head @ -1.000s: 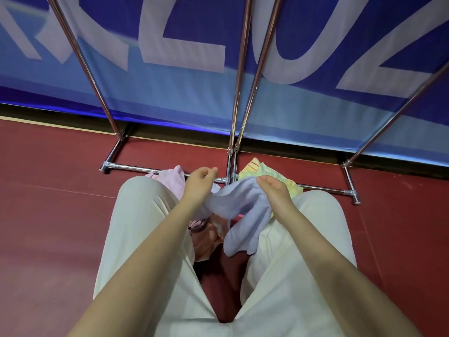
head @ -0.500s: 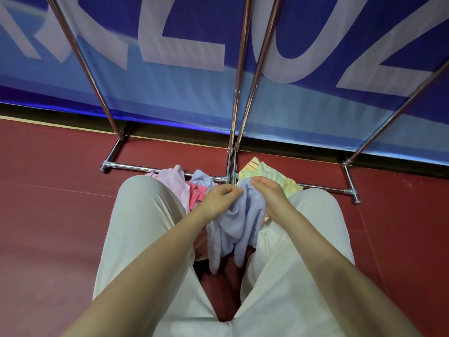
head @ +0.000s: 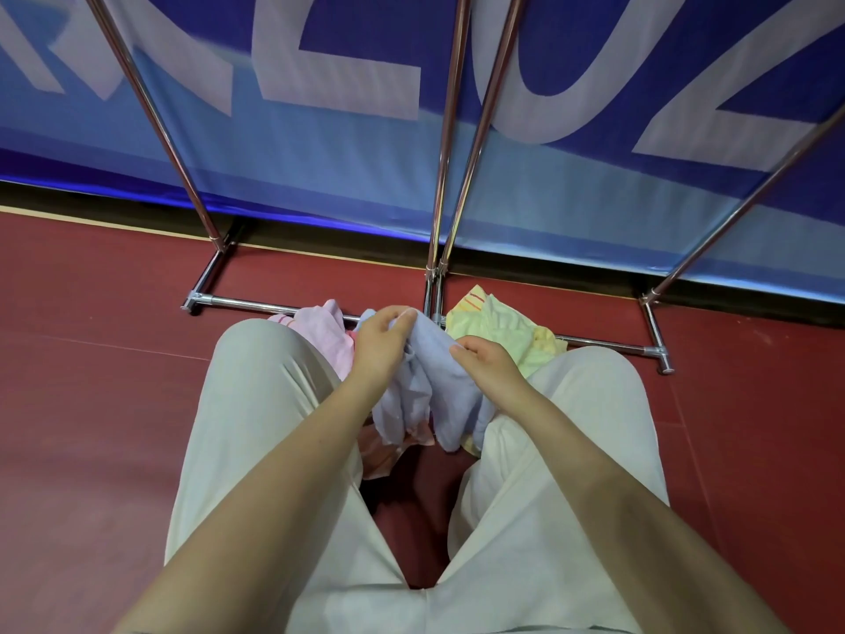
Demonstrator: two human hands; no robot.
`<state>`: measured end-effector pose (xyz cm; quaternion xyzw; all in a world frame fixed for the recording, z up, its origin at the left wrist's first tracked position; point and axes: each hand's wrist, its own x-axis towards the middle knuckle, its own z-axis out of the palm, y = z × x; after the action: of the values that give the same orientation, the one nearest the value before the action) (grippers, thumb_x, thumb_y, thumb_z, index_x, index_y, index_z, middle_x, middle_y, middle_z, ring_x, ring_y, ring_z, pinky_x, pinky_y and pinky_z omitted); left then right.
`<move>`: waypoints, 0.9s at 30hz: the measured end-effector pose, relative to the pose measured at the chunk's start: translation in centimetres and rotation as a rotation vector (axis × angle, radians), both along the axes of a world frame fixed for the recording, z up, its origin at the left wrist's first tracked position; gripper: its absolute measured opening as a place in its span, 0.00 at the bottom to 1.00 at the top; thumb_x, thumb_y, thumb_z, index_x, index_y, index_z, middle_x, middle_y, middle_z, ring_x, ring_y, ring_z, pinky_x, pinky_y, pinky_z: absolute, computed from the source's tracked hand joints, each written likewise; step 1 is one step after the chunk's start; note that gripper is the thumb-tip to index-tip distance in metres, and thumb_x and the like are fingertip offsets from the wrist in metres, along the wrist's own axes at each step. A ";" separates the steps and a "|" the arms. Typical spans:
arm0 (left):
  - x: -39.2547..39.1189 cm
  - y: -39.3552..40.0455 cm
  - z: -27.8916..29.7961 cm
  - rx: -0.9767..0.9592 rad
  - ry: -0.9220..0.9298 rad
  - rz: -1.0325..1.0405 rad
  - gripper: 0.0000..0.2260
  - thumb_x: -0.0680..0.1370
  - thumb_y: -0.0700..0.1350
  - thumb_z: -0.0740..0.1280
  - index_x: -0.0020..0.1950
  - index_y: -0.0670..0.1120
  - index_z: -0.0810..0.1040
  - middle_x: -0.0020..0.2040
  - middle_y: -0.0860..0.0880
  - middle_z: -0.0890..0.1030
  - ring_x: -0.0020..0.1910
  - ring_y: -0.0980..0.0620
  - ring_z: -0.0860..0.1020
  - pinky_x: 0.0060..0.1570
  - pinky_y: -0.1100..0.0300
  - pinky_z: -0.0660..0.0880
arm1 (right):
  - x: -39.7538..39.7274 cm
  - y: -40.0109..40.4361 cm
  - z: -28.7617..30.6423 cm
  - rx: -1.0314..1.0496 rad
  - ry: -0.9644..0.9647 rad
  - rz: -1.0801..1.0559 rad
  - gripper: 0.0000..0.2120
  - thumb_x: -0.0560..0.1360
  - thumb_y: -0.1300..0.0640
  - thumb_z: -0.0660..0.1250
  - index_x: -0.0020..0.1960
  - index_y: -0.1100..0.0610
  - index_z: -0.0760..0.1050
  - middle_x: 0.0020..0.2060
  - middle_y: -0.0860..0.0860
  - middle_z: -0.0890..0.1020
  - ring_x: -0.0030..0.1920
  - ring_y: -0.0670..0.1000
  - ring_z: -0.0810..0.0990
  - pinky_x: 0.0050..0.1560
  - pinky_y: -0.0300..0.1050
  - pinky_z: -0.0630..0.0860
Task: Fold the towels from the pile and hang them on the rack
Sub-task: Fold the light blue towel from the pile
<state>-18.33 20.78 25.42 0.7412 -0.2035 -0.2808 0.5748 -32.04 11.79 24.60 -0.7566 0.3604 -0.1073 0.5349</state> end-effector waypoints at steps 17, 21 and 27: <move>5.2 1.6 0.2 -0.093 0.088 0.578 0.11 0.79 0.45 0.61 0.46 0.39 0.78 0.38 0.49 0.74 0.41 0.52 0.72 0.49 0.56 0.71 | -0.5 -1.4 -2.1 -0.288 0.280 -0.006 0.20 0.82 0.55 0.57 0.31 0.53 0.60 0.28 0.48 0.65 0.31 0.49 0.64 0.36 0.47 0.60; 5.1 1.7 0.2 -0.061 0.079 0.557 0.12 0.80 0.43 0.60 0.37 0.44 0.71 0.32 0.52 0.69 0.34 0.55 0.68 0.44 0.59 0.68 | -0.5 -1.7 -2.2 -0.291 0.273 -0.104 0.19 0.81 0.57 0.56 0.31 0.54 0.60 0.29 0.50 0.66 0.36 0.52 0.66 0.36 0.47 0.60; 4.7 1.6 0.0 0.002 0.110 0.463 0.09 0.80 0.44 0.59 0.43 0.42 0.74 0.34 0.51 0.71 0.38 0.53 0.69 0.43 0.60 0.66 | 0.0 -2.4 -0.8 -0.050 0.053 -0.415 0.10 0.80 0.61 0.56 0.42 0.61 0.70 0.35 0.53 0.71 0.38 0.50 0.69 0.41 0.43 0.65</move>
<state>-13.61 22.43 25.44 0.7521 0.0039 -0.1816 0.6335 -32.06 9.42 23.80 -0.6817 0.5196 -0.2041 0.4729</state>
